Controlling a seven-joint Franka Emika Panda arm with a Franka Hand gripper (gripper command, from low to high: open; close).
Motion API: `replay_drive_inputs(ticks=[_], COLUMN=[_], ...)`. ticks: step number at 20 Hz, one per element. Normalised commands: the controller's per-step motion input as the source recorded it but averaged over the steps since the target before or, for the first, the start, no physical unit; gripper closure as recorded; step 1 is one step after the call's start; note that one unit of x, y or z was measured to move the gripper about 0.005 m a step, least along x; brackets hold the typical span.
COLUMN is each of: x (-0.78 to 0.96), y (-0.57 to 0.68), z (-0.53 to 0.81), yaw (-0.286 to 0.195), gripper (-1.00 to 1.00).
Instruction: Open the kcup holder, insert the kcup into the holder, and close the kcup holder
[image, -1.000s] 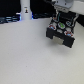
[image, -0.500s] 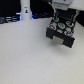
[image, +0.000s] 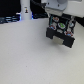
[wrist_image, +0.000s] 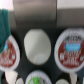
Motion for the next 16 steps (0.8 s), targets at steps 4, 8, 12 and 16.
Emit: replay_drive_inputs(ticks=[4,8,12,16], x=[0.74,0.73,0.48,0.2], y=[-0.17,0.08,0.28,0.2], z=[-0.02,-0.03,-0.08,-0.15], yaw=[0.059,0.078,0.172,0.227], gripper=[-1.0,-1.0,-1.0,-1.0])
